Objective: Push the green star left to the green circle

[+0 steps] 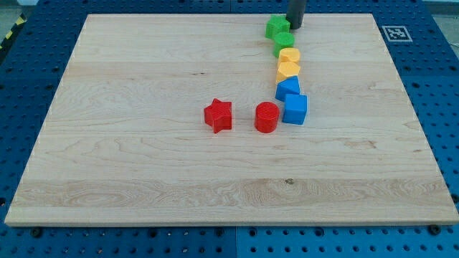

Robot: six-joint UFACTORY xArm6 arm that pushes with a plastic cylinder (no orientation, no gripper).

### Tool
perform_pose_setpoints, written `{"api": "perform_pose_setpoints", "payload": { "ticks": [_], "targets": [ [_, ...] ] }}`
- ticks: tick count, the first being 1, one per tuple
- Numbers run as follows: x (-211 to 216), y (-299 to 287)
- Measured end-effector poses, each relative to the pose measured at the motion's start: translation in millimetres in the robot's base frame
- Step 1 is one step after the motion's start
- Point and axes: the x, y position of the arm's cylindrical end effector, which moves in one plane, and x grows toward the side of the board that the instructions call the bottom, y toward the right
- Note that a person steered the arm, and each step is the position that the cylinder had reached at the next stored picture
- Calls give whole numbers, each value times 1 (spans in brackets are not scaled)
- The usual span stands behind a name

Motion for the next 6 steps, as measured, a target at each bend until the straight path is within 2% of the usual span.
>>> {"api": "perform_pose_setpoints", "payload": {
  "ticks": [3, 6],
  "targets": [
    [3, -14],
    [9, -91]
  ]
}}
